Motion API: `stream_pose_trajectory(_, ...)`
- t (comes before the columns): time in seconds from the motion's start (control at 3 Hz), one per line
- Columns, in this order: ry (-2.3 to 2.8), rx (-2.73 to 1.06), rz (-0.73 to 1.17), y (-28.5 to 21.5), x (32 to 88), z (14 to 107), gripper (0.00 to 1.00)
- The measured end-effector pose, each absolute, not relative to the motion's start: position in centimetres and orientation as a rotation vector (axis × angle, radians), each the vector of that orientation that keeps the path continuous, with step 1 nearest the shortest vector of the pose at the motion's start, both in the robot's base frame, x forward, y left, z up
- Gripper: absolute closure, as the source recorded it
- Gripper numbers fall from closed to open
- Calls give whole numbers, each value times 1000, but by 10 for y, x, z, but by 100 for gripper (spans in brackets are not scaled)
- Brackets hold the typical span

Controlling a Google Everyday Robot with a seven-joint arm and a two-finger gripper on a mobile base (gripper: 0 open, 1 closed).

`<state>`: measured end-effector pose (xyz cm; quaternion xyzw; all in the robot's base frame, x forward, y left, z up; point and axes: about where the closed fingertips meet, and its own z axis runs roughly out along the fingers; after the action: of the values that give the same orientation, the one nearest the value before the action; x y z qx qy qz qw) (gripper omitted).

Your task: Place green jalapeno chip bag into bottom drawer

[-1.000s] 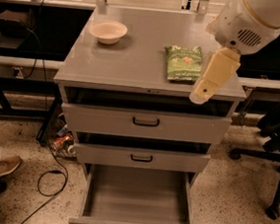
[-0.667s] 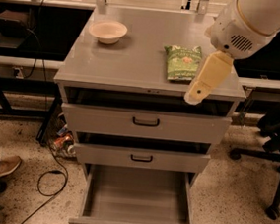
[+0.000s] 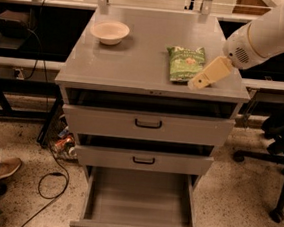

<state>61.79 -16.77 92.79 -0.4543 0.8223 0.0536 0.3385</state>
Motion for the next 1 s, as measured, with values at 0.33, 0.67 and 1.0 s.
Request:
stream_pose_trajectory(0.33,2165,-1005,177,-177,667,913,0)
stream_pose_trajectory(0.67,2231,-873,195,-177,706,887,0)
stream_pose_trajectory(1.0,2271,-799,206,-176,725,872,0)
